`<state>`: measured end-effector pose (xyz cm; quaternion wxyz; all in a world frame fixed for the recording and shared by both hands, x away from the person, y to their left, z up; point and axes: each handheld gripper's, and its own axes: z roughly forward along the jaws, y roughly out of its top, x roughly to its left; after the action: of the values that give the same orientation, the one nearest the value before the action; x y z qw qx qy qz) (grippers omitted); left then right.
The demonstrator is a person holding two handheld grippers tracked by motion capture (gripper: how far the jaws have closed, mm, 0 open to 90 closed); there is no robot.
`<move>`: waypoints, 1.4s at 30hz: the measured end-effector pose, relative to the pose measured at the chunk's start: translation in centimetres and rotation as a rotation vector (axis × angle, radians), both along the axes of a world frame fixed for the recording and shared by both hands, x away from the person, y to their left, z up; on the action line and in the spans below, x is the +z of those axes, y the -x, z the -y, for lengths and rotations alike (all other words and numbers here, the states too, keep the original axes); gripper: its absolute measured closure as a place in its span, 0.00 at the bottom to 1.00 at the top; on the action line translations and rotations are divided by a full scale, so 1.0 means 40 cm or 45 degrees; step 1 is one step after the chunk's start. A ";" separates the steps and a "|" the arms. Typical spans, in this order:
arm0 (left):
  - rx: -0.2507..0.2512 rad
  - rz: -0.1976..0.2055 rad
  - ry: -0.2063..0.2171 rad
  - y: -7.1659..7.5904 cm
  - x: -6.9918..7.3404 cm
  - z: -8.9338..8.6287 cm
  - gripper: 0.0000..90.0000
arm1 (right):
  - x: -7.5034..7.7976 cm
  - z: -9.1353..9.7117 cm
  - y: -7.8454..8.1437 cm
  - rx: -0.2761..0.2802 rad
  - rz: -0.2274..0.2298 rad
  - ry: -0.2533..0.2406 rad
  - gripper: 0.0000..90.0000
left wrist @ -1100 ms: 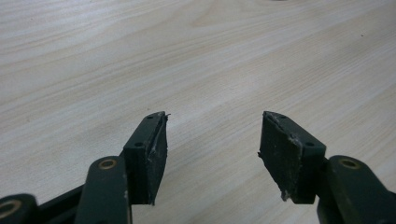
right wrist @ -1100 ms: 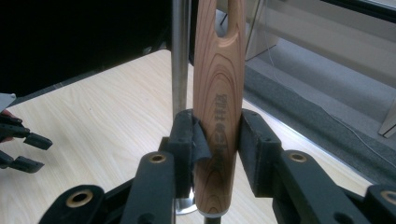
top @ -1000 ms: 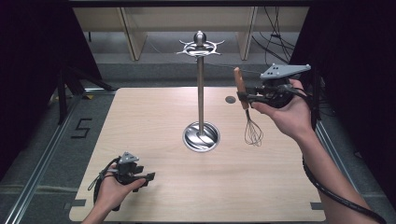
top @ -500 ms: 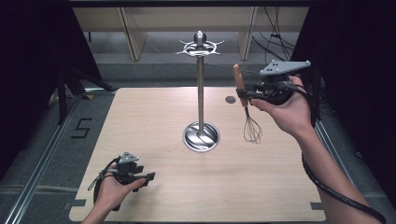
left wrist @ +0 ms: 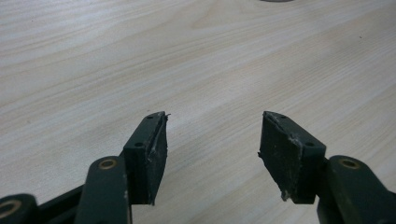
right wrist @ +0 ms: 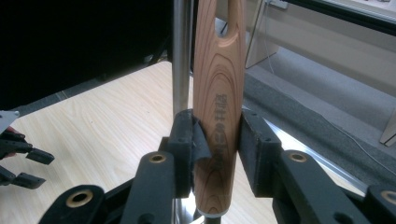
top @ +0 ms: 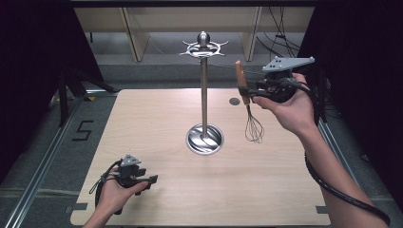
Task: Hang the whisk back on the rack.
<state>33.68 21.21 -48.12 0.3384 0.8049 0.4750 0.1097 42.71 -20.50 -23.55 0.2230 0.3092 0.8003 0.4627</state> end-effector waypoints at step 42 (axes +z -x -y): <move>0.002 0.007 -0.007 0.001 0.002 -0.001 0.45 | 0.044 -0.031 -0.026 0.031 0.034 -0.033 0.76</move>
<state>33.66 21.26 -48.05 0.3374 0.8051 0.4745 0.1135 43.74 -19.25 -21.77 0.2238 0.2960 0.7949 0.4800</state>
